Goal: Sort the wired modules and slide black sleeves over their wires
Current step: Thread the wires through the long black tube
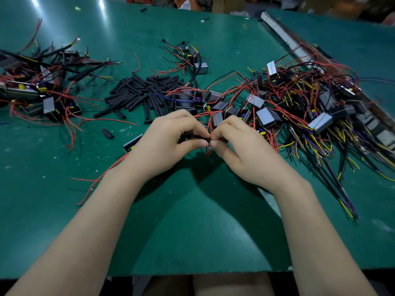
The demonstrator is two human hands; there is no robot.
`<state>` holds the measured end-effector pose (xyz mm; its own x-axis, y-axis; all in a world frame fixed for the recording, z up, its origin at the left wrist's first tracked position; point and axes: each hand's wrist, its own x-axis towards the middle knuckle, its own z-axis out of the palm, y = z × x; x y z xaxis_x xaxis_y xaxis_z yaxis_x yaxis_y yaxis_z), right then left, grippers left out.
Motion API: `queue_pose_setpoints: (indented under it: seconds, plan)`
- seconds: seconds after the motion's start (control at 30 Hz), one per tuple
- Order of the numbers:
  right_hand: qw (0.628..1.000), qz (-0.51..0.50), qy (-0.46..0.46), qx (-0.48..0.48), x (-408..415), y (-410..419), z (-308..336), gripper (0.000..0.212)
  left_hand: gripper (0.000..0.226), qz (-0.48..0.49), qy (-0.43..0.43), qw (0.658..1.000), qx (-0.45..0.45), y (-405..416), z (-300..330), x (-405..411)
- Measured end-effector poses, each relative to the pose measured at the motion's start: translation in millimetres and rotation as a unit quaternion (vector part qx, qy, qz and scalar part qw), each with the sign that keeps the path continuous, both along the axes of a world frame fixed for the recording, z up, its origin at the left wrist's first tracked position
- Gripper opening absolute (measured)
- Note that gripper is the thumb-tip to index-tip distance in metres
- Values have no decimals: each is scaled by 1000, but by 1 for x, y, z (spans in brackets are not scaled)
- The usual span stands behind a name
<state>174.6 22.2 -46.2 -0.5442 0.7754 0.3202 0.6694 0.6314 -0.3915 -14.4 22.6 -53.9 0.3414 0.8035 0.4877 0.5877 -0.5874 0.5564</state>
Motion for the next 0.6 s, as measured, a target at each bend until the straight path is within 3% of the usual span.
queue_pose_setpoints:
  seconds: [0.13, 0.23, 0.4, 0.6]
  plan:
    - [1000, -9, 17, 18, 1, 3, -2, 11, 12, -9, 4, 1000, -4, 0, -1, 2]
    - [995, -27, 98, 13, 1, 5, -3, 11, 8, 11, 8, 1000, -7, 1, -3, 2]
    - [987, -56, 117, -95, 6, 5, -2, 9, 7, 91, -12, 996, -13, 3, -2, -1]
    - [964, -31, 152, -217, -2, 0, -4, 7, 6, 117, -1, 993, -36, 1, 1, 2]
